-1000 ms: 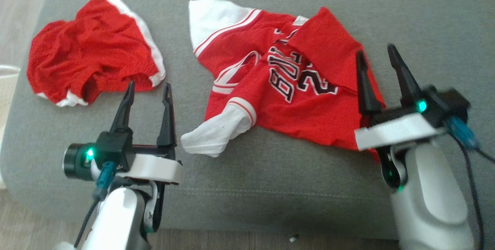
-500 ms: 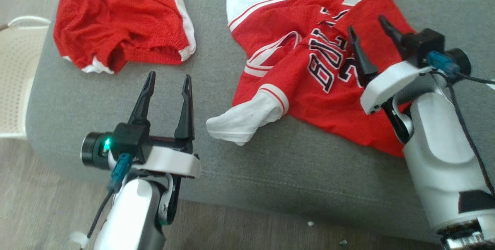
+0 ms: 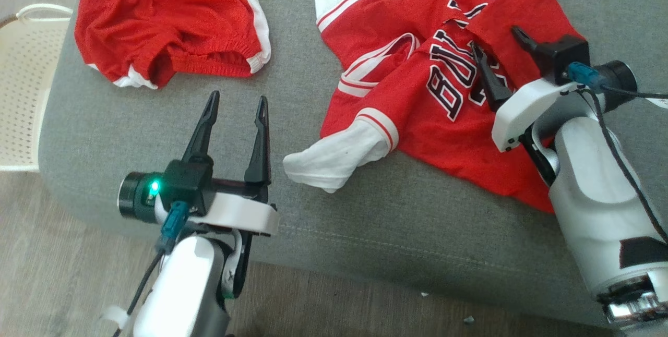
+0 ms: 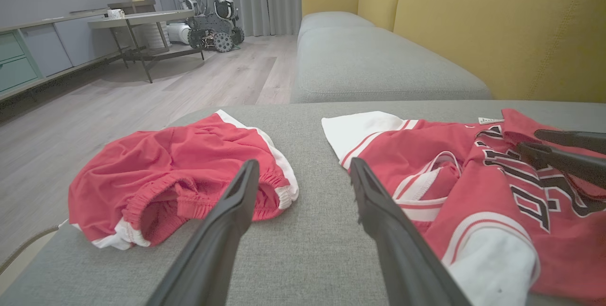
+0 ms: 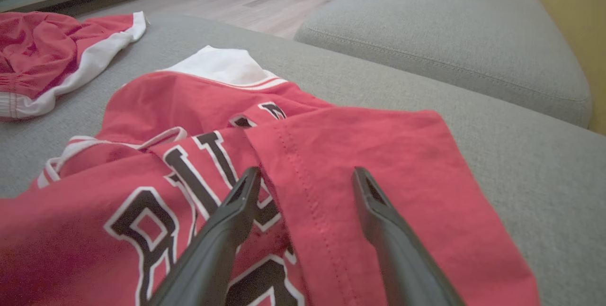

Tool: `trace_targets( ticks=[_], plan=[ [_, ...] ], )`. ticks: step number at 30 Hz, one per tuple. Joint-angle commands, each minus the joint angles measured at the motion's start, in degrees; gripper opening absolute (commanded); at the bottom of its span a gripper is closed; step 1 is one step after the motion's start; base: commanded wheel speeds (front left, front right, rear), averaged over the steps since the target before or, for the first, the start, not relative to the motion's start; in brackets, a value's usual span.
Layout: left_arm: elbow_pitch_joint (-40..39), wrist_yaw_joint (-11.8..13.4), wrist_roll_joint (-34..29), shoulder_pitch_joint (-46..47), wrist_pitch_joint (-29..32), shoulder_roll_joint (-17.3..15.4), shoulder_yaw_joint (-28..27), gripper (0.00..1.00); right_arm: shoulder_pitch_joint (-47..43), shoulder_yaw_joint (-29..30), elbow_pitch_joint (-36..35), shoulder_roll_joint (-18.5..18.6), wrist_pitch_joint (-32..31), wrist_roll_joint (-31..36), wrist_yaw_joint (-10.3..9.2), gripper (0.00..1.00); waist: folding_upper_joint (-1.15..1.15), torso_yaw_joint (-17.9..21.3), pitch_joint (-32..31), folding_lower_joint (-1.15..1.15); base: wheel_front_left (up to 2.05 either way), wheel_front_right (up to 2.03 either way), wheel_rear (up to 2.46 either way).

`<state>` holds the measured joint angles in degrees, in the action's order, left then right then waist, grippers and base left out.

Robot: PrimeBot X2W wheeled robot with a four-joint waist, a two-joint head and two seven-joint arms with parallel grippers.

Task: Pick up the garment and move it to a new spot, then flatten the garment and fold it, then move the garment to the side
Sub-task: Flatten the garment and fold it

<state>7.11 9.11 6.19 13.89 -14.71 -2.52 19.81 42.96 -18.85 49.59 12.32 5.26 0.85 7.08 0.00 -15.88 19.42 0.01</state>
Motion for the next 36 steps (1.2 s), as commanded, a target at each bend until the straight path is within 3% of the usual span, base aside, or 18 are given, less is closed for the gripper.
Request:
trace_targets(
  ticks=[1, 4, 5, 6, 14, 21, 34, 35, 36],
  plan=[
    [-1.71, 0.43, 0.23, 2.27, -0.29, -0.37, -1.47, 1.0, 1.62, -0.57, -0.8, -0.53, 0.82, 0.55, 0.41, 1.0, 0.0, 0.01, 0.28, -0.01, 0.0, 0.0, 0.0],
    [-1.73, 0.5, 0.33, 2.6, -0.29, -0.37, -1.22, 1.0, 2.45, -0.33, 1.13, -0.54, 1.07, 1.48, 0.41, 1.0, 0.0, -0.07, 0.64, -0.01, 0.0, 0.0, 0.0],
    [-1.72, 0.52, 0.37, 2.68, -0.29, -0.36, -1.14, 1.0, 2.7, -0.23, 1.79, -0.6, 1.1, 1.68, 0.41, 0.64, 0.0, -0.1, 0.73, -0.01, 0.0, 0.0, 0.0],
    [-1.69, 0.54, 0.4, 2.75, -0.29, -0.36, -1.07, 1.0, 2.99, -0.04, 2.31, -0.61, 1.32, 1.88, 0.41, 0.0, 0.0, -0.11, 0.8, -0.01, 0.0, 0.0, 0.0],
    [-1.54, 0.91, 0.89, 2.76, -0.29, -0.36, -0.66, 1.0, 5.79, 5.33, 3.47, 0.24, 4.18, 2.58, 0.41, 0.0, 0.0, 0.02, 0.76, -0.01, 0.0, 0.0, 0.0],
    [-2.01, 1.05, 1.44, 3.16, -0.29, -0.36, -0.34, 1.0, 11.5, 9.86, 2.28, 4.22, 2.14, 1.49, 0.41, 0.0, 0.0, 0.1, 1.63, -0.01, 0.0, 0.0, 0.0],
    [-2.43, 0.84, 2.54, 5.47, -0.29, -0.36, 1.93, 1.0, 24.84, -2.0, 5.11, 12.47, -5.16, -0.73, 0.41, 0.0, 0.0, -1.76, 6.41, -0.01, 0.0, 0.0, 0.0],
    [-2.46, 0.91, 2.61, 5.74, -0.29, -0.36, 2.09, 1.0, 26.03, -2.75, 5.76, 13.28, -5.36, -0.33, 0.41, 0.65, 0.0, -1.98, 6.85, -0.01, 0.0, 0.0, 0.0],
    [-2.47, 0.96, 2.69, 6.01, -0.29, -0.36, 2.26, 1.0, 27.07, -3.22, 6.61, 14.06, -5.72, 0.27, 0.41, 1.0, 0.0, -2.2, 7.2, -0.01, 0.0, 0.0, 0.0]
  ],
)
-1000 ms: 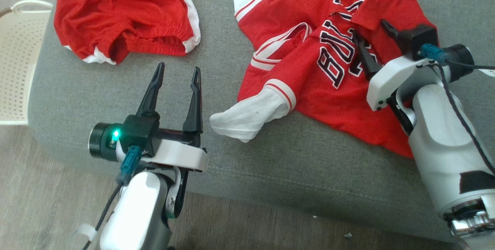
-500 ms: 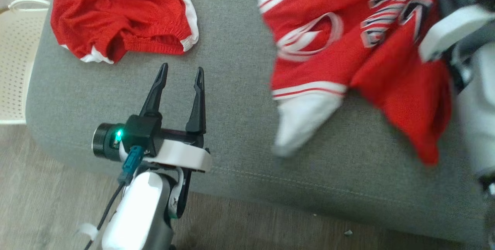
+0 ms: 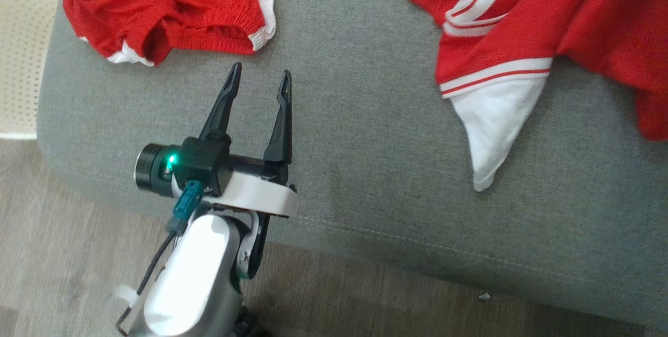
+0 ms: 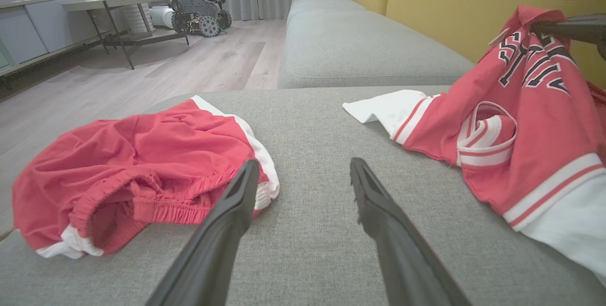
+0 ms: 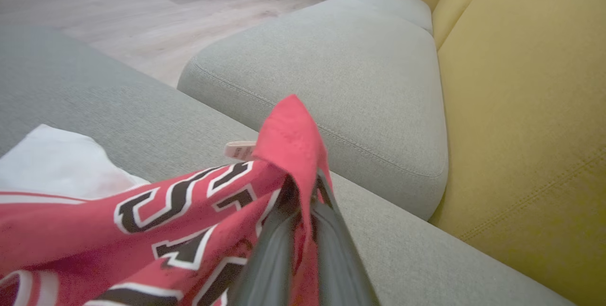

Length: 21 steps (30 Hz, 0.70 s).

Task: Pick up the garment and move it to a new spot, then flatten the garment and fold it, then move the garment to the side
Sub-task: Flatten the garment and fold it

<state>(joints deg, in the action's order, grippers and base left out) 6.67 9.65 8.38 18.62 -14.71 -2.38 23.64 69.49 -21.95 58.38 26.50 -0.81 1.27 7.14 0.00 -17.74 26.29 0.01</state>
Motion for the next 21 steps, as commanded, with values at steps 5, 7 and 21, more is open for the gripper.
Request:
trace_targets(
  ticks=[5, 7, 21],
  plan=[
    [-1.77, 1.0, 0.66, 2.03, -0.29, -0.5, -1.1, 1.0, 3.56, 2.11, 1.95, 1.08, -0.25, 1.45, 0.35, 1.0, 0.0, -0.3, 0.79, -0.01, 0.0, 0.0, 0.0],
    [-1.53, 1.07, 0.5, 2.15, -0.29, -0.5, -1.2, 1.0, 3.54, 4.06, 3.32, 0.96, -0.26, 2.59, 0.35, 1.0, 0.0, 0.46, 0.39, -0.01, 0.0, 0.0, 0.0],
    [-0.38, -0.56, -1.59, 2.07, -0.29, -0.5, -3.57, 1.0, -4.09, 22.58, 1.35, -7.05, 7.22, 7.27, 0.35, 1.0, 0.0, 10.32, -6.29, -0.01, 0.0, 0.0, 0.0]
  ],
)
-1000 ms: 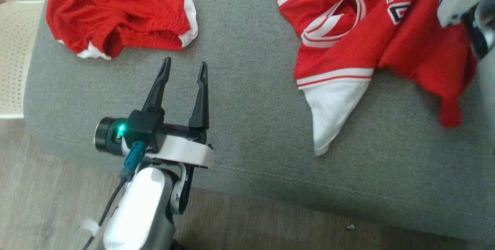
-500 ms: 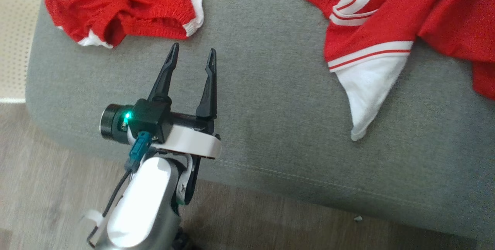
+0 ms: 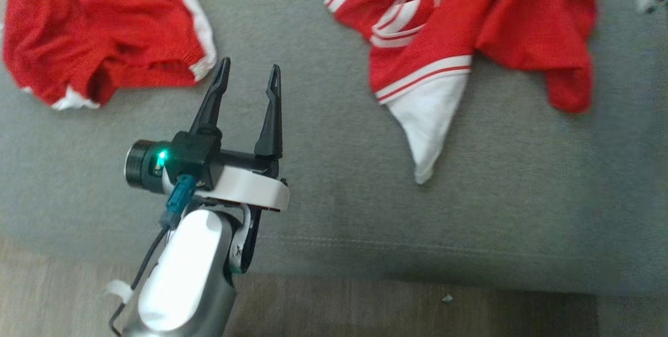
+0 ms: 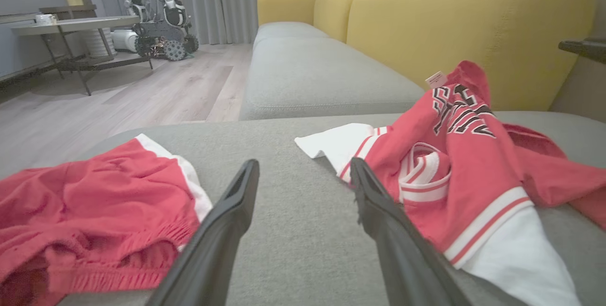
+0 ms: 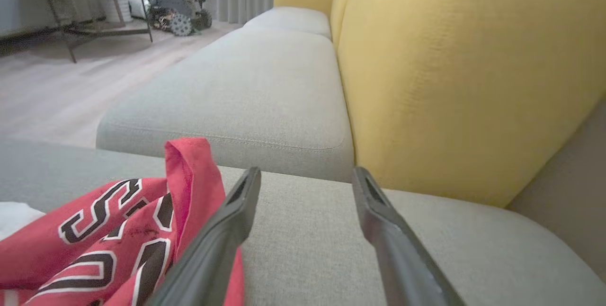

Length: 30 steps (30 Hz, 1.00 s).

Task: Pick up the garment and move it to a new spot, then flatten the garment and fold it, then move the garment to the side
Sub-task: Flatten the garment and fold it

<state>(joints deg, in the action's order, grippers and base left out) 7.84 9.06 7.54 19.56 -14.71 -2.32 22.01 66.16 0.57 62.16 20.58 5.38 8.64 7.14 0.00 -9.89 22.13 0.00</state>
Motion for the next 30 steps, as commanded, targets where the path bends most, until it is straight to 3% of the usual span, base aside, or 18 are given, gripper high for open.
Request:
trace_targets(
  ticks=[1, 7, 13, 20, 30],
  plan=[
    [-1.47, 0.01, -0.76, 0.92, -0.29, -0.56, -1.99, 1.0, -1.9, 0.96, -3.03, -2.25, 1.99, -0.55, 0.35, 1.0, 0.0, 3.3, -2.83, 0.0, 0.0, 0.0, 0.0],
    [-1.09, 0.02, 0.24, -1.14, -0.29, -0.55, -2.31, 1.0, -12.22, 2.96, -9.38, -10.65, 6.39, -6.21, 0.35, 1.0, 0.0, 8.29, -6.59, 0.0, 0.0, 0.0, 0.0],
    [0.12, -0.51, 1.93, -2.85, -0.29, -0.55, -2.92, 1.0, -24.22, 2.24, -19.47, -15.44, 7.33, -11.02, 0.35, 1.0, 0.0, 11.73, -8.14, 0.0, 0.0, 0.0, 0.0],
    [2.02, -1.4, 3.53, -3.87, -0.29, -0.55, -3.21, 1.0, -36.99, 1.36, -32.01, -17.51, 5.42, -14.38, 0.35, 1.0, 0.0, 14.73, -8.38, 0.0, 0.0, 0.0, 0.0],
    [7.16, -4.04, 7.64, -4.25, -0.29, -0.55, -2.12, 1.0, -43.27, -0.96, -41.96, -17.69, 1.52, -17.21, 0.35, 1.0, 0.0, 16.78, -8.08, 0.0, 0.0, 0.0, 0.0]
  ],
)
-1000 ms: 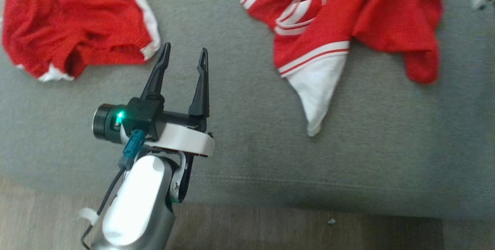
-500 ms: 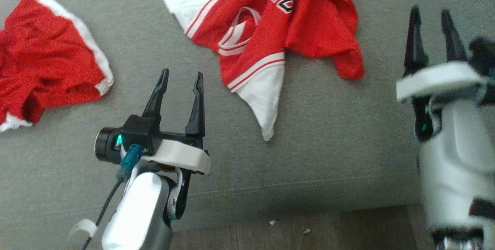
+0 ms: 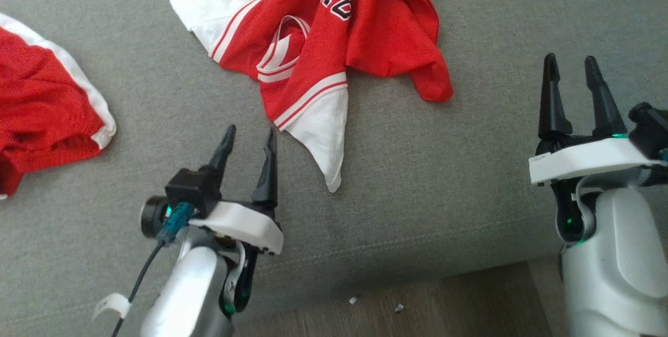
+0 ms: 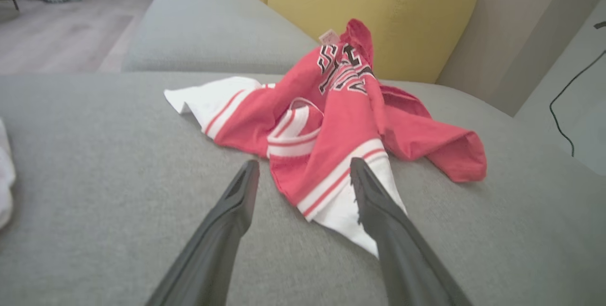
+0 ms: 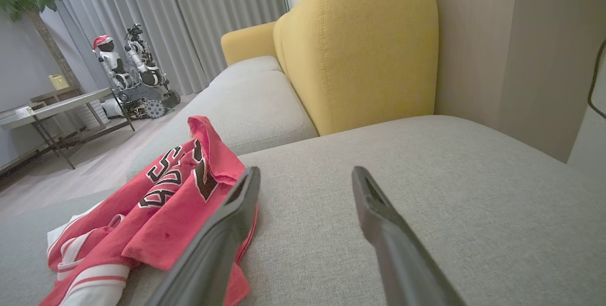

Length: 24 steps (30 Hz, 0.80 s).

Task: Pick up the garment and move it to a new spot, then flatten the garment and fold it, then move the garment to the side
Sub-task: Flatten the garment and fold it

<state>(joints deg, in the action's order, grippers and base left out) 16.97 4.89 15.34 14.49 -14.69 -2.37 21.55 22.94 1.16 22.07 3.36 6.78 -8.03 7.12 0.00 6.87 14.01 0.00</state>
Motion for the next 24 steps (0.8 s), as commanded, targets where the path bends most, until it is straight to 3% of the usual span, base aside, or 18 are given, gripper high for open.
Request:
trace_targets(
  ticks=[1, 14, 24],
  plan=[
    [-1.05, -0.37, 0.76, 0.93, -0.3, -0.51, -1.2, 1.0, -0.36, -1.68, -2.54, -0.46, -0.18, -0.72, 0.36, 1.0, 0.0, 0.2, 0.11, 0.0, 0.0, 0.0, 0.0],
    [10.64, -5.76, 11.82, 3.96, 0.38, -0.51, 9.78, 1.0, -1.8, -3.16, -5.31, -0.47, -0.88, -2.56, 0.36, 1.0, 0.0, 2.79, 0.79, 0.0, 0.0, 0.0, 0.0],
    [13.46, -3.06, 15.19, 7.23, 0.09, -0.51, 13.3, 1.0, -1.1, -3.76, -4.8, -0.47, -0.01, -3.02, 0.36, 1.0, 0.0, 4.01, 1.69, 0.0, 0.0, 0.0, 0.0]
  ],
)
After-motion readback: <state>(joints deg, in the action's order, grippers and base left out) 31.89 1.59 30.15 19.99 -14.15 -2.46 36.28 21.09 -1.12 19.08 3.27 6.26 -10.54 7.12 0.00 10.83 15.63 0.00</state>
